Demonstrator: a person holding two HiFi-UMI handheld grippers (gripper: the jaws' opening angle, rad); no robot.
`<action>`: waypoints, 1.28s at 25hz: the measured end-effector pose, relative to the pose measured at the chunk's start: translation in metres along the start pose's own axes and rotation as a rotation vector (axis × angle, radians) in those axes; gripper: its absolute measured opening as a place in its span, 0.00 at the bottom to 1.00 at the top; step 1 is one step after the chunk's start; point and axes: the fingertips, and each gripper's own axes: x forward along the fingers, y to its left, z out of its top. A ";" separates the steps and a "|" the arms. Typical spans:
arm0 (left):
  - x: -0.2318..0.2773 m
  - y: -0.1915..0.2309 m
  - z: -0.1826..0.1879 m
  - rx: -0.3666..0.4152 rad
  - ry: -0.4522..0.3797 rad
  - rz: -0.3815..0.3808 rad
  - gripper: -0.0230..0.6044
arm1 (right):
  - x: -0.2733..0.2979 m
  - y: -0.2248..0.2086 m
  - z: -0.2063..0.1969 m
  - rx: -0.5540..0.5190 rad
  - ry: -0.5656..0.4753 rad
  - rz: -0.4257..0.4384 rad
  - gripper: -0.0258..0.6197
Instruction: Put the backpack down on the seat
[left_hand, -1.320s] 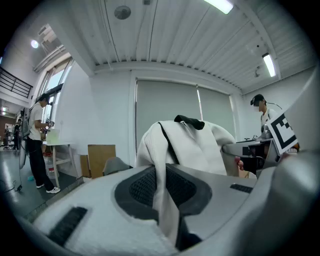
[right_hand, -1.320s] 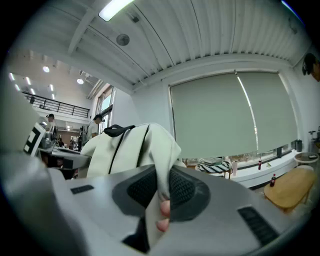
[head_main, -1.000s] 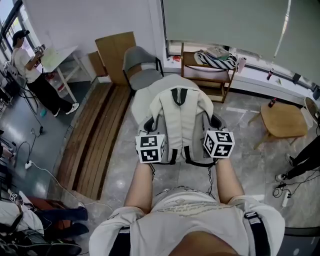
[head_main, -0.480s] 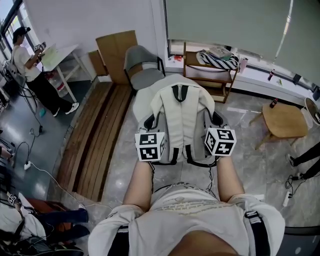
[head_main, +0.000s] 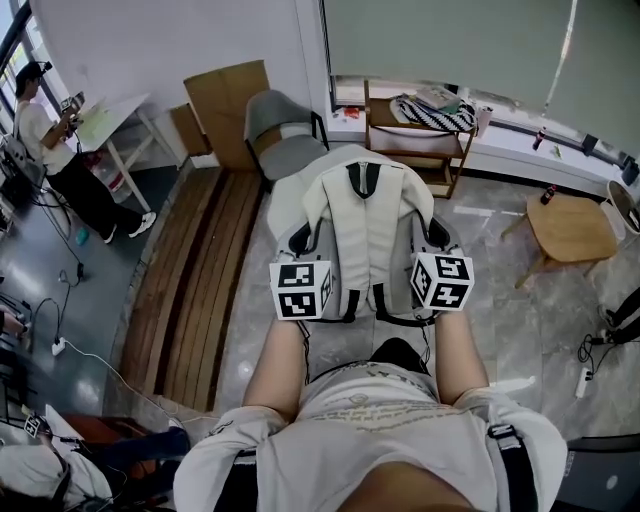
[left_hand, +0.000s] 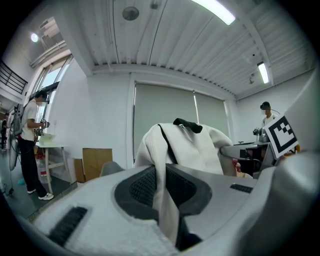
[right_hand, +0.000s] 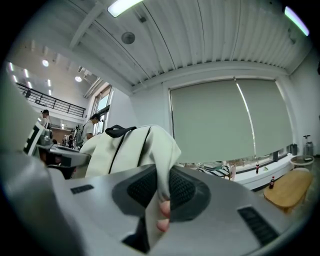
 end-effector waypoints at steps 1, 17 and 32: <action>0.001 0.002 -0.001 0.000 0.002 -0.003 0.12 | 0.002 0.001 -0.001 0.001 0.002 -0.001 0.13; 0.053 0.036 -0.016 -0.030 0.026 -0.013 0.12 | 0.061 0.000 -0.017 -0.004 0.038 0.005 0.13; 0.179 0.074 -0.007 -0.050 0.061 0.012 0.12 | 0.189 -0.044 -0.016 0.027 0.070 0.038 0.13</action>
